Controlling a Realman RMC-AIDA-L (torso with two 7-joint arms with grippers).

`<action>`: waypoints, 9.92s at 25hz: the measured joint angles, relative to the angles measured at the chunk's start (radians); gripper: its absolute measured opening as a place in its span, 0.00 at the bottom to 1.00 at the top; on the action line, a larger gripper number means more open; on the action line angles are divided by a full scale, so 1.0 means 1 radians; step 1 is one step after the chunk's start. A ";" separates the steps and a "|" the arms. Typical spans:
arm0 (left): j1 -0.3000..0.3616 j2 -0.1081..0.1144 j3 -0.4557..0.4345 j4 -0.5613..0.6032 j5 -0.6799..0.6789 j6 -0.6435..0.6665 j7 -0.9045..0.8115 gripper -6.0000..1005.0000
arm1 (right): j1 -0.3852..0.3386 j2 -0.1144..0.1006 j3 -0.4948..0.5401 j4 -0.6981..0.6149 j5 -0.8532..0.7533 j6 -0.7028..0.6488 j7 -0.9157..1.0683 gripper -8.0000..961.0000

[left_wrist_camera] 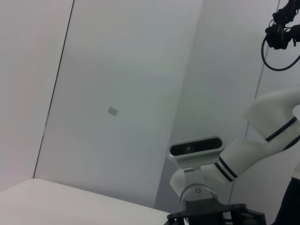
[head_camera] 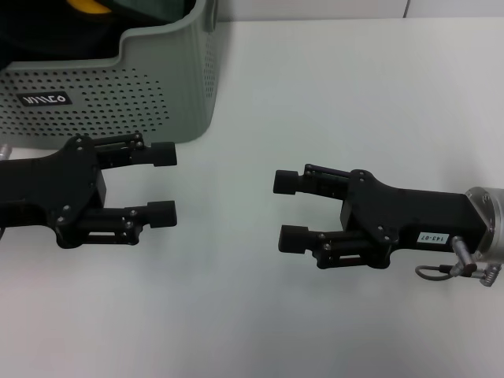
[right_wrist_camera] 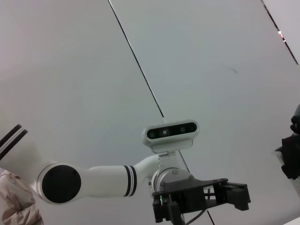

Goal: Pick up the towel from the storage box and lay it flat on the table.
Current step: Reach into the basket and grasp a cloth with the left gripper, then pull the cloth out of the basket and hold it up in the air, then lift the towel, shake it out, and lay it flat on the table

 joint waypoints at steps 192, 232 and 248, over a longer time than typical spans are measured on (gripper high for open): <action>0.541 -0.173 0.428 1.047 -0.448 -0.818 -0.352 0.04 | -0.287 0.041 -0.179 -0.669 0.566 0.460 -2.007 0.03; 0.299 -0.170 0.220 0.627 -0.202 -0.161 -0.254 0.04 | -0.302 0.021 0.696 -0.776 -0.329 0.118 -0.195 0.01; 0.216 -0.169 0.219 0.415 -0.164 -0.198 -0.146 0.08 | -0.278 0.026 0.812 -0.855 -0.409 0.138 -0.036 0.01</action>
